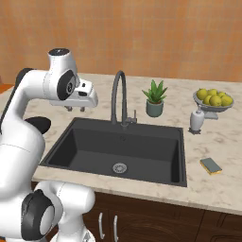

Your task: Pick the pan and sponge and place them into the sink. Then turn on the water.

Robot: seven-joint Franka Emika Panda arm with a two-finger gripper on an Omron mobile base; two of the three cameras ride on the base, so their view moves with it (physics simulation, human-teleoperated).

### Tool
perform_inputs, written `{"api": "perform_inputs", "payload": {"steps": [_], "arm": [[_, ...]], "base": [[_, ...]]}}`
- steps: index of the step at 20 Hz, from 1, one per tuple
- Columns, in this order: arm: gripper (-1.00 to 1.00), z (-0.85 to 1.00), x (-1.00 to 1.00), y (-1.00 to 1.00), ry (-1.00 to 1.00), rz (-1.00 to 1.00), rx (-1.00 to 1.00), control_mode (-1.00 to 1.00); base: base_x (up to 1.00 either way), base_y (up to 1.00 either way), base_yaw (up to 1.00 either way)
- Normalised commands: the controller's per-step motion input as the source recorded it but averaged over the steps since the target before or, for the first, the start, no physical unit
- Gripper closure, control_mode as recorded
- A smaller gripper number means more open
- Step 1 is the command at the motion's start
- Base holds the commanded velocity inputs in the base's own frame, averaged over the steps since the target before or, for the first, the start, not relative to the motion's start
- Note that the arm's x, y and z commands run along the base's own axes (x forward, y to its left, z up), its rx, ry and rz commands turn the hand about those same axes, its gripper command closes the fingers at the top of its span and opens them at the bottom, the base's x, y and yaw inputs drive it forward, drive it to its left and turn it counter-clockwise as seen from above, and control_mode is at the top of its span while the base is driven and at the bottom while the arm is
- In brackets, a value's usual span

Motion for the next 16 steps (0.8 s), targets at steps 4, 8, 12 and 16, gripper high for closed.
{"api": "perform_inputs", "payload": {"steps": [4, 8, 12, 16], "arm": [[-1.0, -0.06, 0.0, 0.49, 0.02, -0.02, -0.06, -1.0], [-1.0, -0.16, 0.0, 1.0, 0.0, -0.06, -0.09, -1.0], [-1.0, -0.1, 0.08, 0.31, 0.04, -0.01, -0.01, -1.0], [-1.0, -0.17, 0.0, 0.48, 0.0, 0.0, 0.0, -1.0]], "base": [[0.0, 0.0, 0.0], [0.0, 0.0, 0.0], [0.0, 0.0, 0.0], [0.0, 0.0, 0.0]]}}
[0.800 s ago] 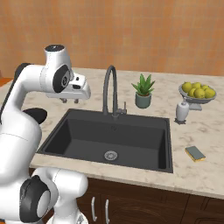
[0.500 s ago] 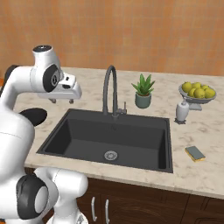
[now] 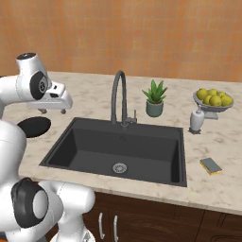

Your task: Pick the pan and sponge and place them into the sink. Then turn on the water.

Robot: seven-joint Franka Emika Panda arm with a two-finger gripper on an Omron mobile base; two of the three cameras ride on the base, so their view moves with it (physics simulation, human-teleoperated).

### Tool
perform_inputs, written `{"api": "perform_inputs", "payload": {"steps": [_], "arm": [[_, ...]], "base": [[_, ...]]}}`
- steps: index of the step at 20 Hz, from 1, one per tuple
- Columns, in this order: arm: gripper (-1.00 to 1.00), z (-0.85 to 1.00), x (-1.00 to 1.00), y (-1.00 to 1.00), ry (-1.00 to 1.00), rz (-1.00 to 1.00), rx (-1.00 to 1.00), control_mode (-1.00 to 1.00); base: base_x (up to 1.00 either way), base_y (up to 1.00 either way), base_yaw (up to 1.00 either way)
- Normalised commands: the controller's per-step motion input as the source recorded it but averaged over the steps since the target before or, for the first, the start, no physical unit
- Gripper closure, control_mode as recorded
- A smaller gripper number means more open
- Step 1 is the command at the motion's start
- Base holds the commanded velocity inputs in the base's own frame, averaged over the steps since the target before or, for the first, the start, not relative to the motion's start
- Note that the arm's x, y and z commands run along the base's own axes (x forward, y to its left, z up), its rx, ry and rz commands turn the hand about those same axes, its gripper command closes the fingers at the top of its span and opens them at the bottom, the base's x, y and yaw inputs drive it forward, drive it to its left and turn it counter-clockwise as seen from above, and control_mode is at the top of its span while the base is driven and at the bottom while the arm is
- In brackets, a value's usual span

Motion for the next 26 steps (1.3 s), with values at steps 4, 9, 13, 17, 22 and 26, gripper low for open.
{"api": "perform_inputs", "payload": {"steps": [4, 9, 13, 17, 22, 26], "arm": [[-1.0, -0.28, 0.0, 0.71, 0.0, 0.0, 0.01, -1.0], [-1.0, -0.35, 0.0, 0.67, 0.0, 0.0, 0.02, -1.0], [-1.0, -0.51, 0.0, 0.5, 0.0, 0.0, 0.04, -1.0], [-1.0, -0.42, 0.06, 0.37, 0.05, 0.0, 0.01, -1.0], [-1.0, -0.06, 0.01, 0.01, 0.12, 0.0, -0.03, -1.0], [-1.0, -0.28, 0.01, 0.36, 0.08, 0.0, 0.0, -1.0]], "base": [[0.0, 0.0, 0.0], [0.0, 0.0, 0.0], [0.0, 0.0, 0.0], [0.0, 0.0, 0.0], [0.0, 0.0, 0.0], [0.0, 0.0, 0.0]]}}
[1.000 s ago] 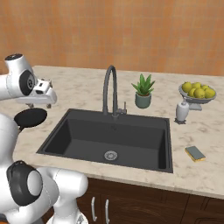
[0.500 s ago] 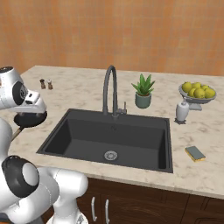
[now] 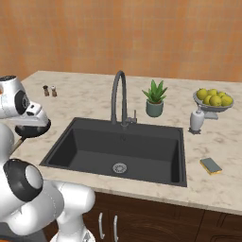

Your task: Pick the pan and sponge and place them into the sink. Then turn on the water.

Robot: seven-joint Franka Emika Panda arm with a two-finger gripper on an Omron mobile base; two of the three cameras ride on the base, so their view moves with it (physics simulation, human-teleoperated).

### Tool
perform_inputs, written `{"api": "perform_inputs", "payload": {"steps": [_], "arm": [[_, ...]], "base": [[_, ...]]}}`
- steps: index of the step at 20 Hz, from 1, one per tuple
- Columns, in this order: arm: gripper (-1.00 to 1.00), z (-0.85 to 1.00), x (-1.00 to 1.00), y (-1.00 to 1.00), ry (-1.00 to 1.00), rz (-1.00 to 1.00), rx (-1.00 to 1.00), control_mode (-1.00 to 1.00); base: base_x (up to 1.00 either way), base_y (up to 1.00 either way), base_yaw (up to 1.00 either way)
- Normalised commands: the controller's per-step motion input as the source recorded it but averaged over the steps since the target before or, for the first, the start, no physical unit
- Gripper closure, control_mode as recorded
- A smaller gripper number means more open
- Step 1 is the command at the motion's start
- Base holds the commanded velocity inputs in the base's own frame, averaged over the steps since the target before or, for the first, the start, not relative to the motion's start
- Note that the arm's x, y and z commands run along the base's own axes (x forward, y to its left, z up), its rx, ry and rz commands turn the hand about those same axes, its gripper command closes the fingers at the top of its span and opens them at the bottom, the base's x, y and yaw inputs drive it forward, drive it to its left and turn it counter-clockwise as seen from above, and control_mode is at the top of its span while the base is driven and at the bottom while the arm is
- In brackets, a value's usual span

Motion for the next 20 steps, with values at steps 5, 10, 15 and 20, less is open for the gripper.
{"api": "perform_inputs", "payload": {"steps": [5, 10, 15, 20], "arm": [[-1.0, -0.28, 0.0, 0.53, 0.04, 0.0, 0.0, -1.0], [-1.0, -0.23, 0.03, 0.49, 0.09, 0.0, 0.0, -1.0], [-1.0, -0.28, 0.05, 0.52, 0.07, 0.0, 0.0, -1.0], [-1.0, -0.3, 0.15, 0.42, 0.01, 0.0, 0.0, -1.0]], "base": [[0.0, 0.0, 0.0], [0.0, 0.0, 0.0], [0.0, 0.0, 0.0], [0.0, 0.0, 0.0]]}}
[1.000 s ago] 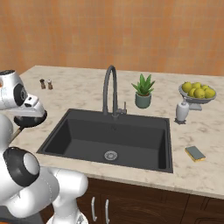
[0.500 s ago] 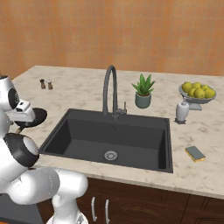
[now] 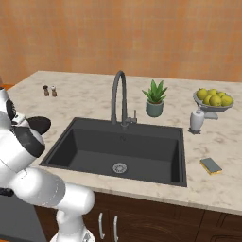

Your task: Pick the pan and sponge and place them into the sink. Then turn on the water.

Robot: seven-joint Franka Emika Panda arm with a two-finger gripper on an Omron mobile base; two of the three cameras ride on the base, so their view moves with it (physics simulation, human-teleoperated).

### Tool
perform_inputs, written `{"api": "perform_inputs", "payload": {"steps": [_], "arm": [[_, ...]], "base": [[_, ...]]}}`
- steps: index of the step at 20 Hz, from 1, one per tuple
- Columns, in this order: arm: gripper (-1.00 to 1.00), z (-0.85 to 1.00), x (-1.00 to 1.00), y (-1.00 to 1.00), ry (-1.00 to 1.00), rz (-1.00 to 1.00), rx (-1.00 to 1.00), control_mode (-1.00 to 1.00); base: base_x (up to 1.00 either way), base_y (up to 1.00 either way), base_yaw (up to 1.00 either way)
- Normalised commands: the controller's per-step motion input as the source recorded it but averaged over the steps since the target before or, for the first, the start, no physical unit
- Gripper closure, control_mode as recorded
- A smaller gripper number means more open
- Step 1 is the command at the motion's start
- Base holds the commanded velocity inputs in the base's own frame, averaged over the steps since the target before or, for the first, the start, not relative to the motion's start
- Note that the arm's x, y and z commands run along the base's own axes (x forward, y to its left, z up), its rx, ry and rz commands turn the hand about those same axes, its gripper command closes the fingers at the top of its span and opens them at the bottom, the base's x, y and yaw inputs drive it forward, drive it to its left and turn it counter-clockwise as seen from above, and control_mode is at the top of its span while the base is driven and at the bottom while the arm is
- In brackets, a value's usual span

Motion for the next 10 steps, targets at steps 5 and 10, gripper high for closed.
{"api": "perform_inputs", "payload": {"steps": [5, 10], "arm": [[-1.0, -0.23, 0.2, 0.22, 0.0, 0.0, 0.0, -1.0], [-1.0, -0.19, 0.3, 0.15, 0.01, 0.0, 0.02, -1.0]], "base": [[0.0, 0.0, 0.0], [0.0, 0.0, 0.0]]}}
